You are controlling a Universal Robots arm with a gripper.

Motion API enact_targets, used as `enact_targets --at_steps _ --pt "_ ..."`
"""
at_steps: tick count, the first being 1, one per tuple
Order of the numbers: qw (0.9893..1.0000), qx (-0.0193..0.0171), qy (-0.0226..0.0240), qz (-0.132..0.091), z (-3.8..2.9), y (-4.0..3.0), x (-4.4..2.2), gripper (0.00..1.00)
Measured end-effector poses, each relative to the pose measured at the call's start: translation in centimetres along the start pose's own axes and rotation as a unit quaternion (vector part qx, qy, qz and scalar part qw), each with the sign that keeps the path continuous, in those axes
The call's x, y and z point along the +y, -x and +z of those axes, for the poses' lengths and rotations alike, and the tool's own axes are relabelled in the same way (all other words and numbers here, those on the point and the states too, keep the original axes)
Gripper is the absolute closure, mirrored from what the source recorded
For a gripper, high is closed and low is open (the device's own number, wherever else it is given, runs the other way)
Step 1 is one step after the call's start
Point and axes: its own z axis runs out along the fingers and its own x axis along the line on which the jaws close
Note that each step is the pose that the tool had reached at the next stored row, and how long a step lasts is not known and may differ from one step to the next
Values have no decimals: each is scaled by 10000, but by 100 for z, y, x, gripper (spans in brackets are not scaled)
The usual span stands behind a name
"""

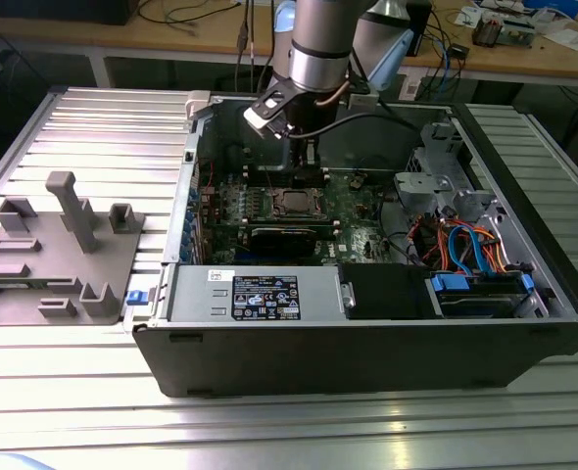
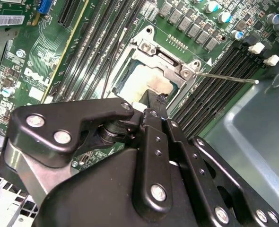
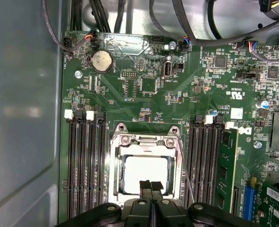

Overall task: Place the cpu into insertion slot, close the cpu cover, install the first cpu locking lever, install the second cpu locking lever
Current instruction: 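Close the cpu cover, then install the first cpu locking lever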

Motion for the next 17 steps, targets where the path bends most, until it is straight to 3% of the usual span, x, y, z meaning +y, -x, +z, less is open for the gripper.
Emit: enact_targets --at_steps 4,17 --pt "10000 1 0 0 -41 2 -2 89" --pt "10000 -3 3 -60 -45 3 -2 89"
